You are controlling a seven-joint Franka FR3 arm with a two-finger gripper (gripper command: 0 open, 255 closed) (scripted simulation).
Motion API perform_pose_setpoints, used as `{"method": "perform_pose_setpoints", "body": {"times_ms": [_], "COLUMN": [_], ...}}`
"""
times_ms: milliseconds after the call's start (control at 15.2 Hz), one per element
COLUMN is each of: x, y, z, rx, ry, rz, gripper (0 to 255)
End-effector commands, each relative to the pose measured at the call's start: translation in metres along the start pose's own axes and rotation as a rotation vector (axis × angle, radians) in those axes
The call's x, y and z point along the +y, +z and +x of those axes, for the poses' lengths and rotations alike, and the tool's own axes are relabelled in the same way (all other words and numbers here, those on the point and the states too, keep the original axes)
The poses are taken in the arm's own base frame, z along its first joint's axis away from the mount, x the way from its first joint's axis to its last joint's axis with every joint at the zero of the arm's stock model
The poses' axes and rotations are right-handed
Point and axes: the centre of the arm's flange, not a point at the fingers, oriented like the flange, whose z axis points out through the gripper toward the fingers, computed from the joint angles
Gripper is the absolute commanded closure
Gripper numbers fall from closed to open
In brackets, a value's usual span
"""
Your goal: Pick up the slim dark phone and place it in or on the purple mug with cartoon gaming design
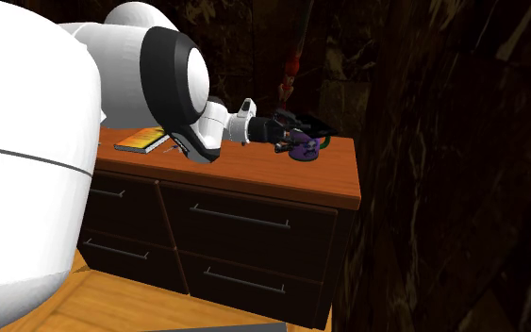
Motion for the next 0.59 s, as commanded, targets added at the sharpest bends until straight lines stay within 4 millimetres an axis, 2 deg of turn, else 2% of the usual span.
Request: {"method": "perform_pose_setpoints", "body": {"times_ms": [0,264,528], "x": [0.000,0.000,0.000], "y": [0.000,0.000,-0.050], "z": [0.000,0.000,0.000], "rx": [0.000,0.000,0.000], "ry": [0.000,0.000,0.000], "rz": [0.000,0.000,0.000], "gripper": [0,0,0]}}
